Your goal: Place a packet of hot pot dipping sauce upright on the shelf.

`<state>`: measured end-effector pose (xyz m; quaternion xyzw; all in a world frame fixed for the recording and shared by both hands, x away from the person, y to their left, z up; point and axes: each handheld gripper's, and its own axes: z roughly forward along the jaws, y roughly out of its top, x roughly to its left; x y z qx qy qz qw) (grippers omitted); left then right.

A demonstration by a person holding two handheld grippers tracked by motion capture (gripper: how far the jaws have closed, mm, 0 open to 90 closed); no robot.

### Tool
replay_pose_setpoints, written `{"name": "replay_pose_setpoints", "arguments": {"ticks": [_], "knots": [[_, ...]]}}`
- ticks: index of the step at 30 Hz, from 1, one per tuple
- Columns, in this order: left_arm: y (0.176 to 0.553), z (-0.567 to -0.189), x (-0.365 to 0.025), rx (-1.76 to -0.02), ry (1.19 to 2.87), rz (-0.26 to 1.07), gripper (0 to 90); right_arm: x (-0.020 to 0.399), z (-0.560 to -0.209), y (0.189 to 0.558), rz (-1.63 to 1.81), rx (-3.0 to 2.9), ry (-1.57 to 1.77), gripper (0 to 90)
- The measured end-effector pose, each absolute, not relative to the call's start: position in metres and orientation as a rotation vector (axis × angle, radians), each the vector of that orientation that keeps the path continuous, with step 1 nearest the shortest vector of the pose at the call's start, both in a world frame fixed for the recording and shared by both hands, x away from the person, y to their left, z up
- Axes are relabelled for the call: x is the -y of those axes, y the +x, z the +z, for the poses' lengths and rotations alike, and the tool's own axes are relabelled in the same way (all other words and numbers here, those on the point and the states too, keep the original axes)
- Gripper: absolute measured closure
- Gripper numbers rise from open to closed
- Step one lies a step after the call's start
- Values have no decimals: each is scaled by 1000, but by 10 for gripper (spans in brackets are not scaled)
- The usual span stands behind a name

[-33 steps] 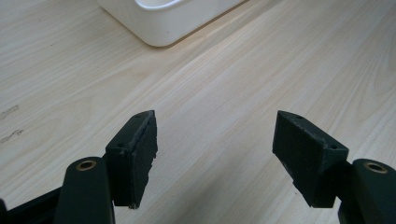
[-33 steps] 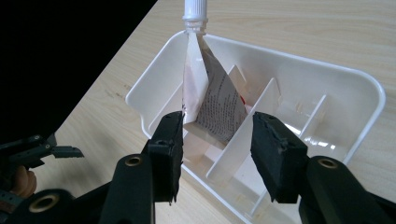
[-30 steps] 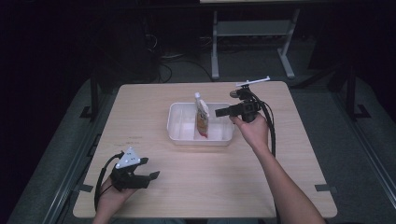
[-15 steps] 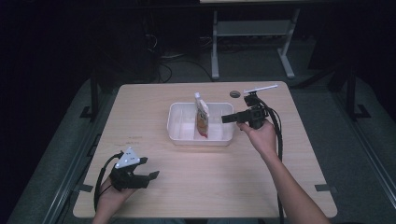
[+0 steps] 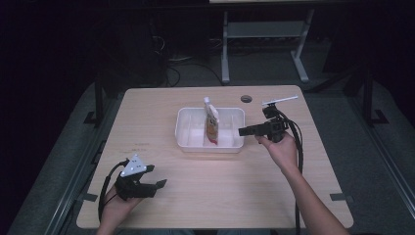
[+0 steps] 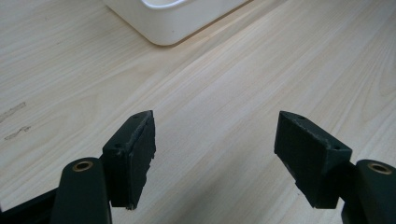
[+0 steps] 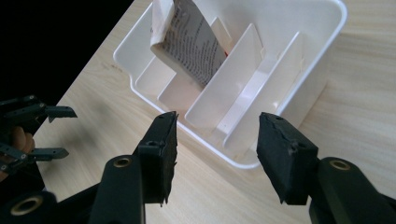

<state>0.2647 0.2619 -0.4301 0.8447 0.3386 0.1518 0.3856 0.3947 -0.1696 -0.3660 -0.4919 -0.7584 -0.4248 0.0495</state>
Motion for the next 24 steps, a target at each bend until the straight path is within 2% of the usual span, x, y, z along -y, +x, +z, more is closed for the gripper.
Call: {"name": "replay_pose_setpoints", "arguments": {"ticks": [24], "knots": [[265,-431,-260,-861,2159,384,287,199,-386,371,-1276,2287,-1520,440]]}}
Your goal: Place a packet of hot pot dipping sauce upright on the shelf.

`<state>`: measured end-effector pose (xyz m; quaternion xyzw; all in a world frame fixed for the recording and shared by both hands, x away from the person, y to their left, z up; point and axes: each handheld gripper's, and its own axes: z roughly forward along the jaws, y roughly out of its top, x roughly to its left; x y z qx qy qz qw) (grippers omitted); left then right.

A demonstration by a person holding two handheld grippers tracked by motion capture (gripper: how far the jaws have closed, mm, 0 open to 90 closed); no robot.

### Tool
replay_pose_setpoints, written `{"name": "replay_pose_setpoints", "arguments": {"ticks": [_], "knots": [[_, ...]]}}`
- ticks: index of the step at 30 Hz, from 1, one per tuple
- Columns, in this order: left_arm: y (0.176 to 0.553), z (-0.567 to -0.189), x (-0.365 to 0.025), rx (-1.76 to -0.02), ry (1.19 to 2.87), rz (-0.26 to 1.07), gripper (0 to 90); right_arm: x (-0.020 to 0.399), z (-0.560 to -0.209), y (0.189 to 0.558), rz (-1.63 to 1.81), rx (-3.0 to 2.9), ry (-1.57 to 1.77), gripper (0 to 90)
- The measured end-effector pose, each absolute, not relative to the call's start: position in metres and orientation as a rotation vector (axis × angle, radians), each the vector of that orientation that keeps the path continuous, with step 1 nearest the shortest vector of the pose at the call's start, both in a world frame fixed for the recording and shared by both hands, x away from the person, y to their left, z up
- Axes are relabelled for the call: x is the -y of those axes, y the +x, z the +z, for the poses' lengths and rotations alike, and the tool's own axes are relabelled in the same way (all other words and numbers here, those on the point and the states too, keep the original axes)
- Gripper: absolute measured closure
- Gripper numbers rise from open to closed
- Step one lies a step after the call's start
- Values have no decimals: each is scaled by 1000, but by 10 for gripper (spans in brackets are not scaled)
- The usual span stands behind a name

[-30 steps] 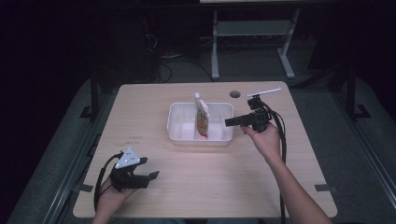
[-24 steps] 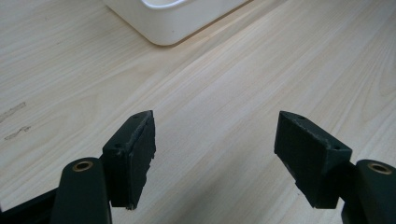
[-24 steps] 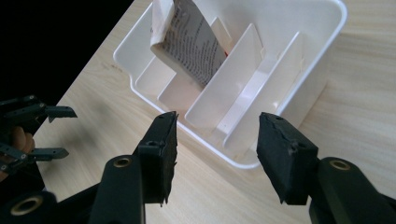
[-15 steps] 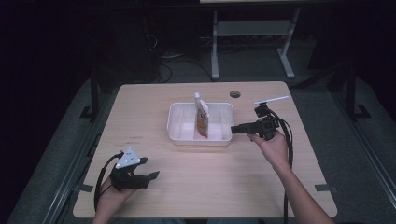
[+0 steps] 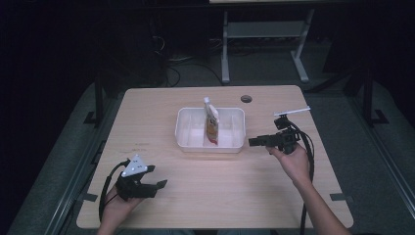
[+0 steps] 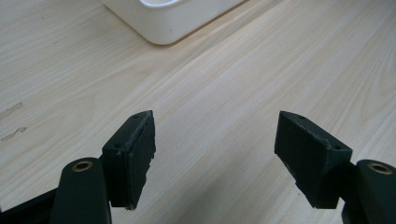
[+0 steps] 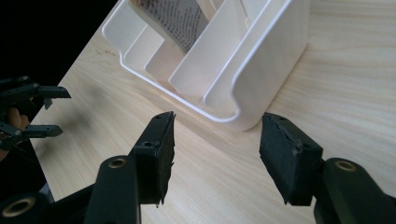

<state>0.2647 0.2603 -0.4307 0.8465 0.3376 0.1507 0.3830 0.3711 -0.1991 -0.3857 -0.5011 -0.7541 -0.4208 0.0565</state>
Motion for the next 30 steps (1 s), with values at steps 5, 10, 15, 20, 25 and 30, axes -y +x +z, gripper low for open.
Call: {"name": "replay_pose_setpoints", "arguments": {"ticks": [5,10,15,20,25,30], "knots": [[265,-431,-260,-861,2158,385,288,203,-388,366,-1276,2294,-1521,441],[265,-431,-260,-862,2158,385,287,208,-392,361,-1277,2285,-1521,442],[264,-431,-260,-863,2154,386,287,211,-394,355,-1278,2285,-1516,440],[264,-431,-260,-864,2156,386,287,214,-398,351,-1278,2282,-1516,440],[264,-431,-260,-865,2153,386,287,220,-403,346,-1274,2271,-1522,439],[264,-431,-260,-864,2156,386,287,225,-407,341,-1278,2265,-1528,439]]}}
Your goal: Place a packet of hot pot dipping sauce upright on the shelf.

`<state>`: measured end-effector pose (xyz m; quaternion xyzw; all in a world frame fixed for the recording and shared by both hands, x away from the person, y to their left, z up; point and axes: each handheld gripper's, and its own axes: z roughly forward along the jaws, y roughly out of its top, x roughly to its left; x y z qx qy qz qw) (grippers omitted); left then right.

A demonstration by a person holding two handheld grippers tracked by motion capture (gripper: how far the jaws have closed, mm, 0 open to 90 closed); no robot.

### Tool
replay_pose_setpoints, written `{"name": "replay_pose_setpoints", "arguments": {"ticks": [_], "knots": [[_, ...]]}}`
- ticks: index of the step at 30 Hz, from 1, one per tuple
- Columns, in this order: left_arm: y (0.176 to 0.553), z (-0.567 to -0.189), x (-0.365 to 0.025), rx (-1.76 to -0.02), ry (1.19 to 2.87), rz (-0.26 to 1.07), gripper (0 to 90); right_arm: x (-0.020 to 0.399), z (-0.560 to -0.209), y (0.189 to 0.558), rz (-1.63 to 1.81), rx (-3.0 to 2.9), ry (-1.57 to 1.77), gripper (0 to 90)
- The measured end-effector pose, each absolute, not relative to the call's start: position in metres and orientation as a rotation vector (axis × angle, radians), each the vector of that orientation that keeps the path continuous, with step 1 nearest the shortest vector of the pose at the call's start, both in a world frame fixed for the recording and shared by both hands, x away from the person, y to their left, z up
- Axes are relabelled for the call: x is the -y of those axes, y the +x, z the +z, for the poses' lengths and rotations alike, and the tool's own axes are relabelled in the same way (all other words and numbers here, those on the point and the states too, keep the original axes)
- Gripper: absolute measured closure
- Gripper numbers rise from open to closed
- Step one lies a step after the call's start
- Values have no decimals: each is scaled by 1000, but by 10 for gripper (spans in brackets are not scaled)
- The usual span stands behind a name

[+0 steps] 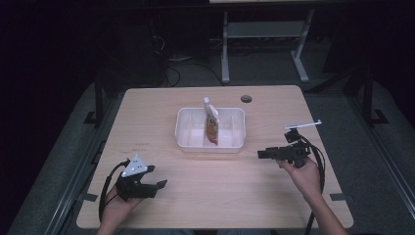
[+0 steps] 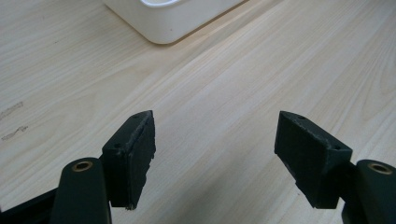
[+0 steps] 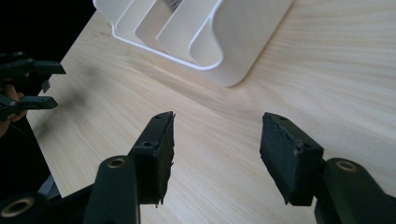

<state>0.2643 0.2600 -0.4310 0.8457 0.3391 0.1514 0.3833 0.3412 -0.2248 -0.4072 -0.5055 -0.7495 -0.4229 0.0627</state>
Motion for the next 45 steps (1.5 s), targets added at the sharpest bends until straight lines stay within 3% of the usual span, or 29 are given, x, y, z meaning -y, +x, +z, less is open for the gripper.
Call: {"name": "replay_pose_setpoints", "arguments": {"ticks": [31,45], "knots": [[264,-433,-257,-851,2177,379,287,262,-441,303,-1306,2203,-1583,436],[264,-435,-256,-843,2184,368,286,257,-448,286,-1294,2291,-1564,418]]}}
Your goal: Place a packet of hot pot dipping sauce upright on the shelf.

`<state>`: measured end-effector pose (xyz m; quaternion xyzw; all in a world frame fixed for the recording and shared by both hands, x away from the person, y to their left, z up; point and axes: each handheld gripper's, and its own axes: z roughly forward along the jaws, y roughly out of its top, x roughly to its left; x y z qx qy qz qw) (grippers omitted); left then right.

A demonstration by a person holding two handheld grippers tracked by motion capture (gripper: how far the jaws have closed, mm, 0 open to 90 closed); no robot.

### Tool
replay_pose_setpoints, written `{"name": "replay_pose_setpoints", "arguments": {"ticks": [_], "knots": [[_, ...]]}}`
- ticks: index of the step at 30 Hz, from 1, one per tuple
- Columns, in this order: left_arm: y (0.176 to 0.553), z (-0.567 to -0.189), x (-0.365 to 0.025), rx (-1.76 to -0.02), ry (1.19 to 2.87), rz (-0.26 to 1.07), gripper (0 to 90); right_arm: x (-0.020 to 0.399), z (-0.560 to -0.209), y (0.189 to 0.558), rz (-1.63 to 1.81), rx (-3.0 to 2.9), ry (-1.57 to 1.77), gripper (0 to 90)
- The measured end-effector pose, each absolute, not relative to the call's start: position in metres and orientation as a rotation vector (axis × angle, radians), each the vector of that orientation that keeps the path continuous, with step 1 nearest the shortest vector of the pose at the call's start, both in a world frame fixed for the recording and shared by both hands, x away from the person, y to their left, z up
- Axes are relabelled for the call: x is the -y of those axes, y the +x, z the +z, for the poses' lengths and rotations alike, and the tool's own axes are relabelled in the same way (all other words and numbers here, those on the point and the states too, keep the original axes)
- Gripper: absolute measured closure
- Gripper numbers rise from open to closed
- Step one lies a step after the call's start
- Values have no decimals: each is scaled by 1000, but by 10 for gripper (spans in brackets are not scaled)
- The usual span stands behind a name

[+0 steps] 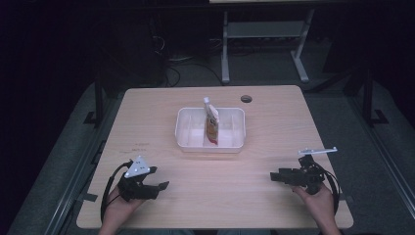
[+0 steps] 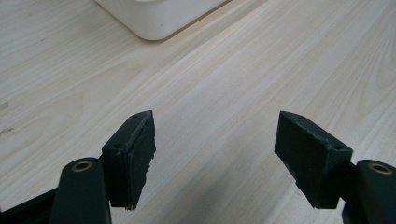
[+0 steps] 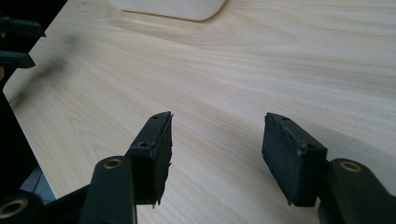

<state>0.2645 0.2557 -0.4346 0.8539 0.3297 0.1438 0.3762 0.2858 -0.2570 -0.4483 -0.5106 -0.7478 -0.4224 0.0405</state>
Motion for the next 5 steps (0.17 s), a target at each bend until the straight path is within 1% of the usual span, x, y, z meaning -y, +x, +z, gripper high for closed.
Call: {"name": "replay_pose_setpoints", "arguments": {"ticks": [5], "knots": [[265,-435,-255,-840,2184,361,280,250,-451,280,-1336,2312,-1561,408]]}}
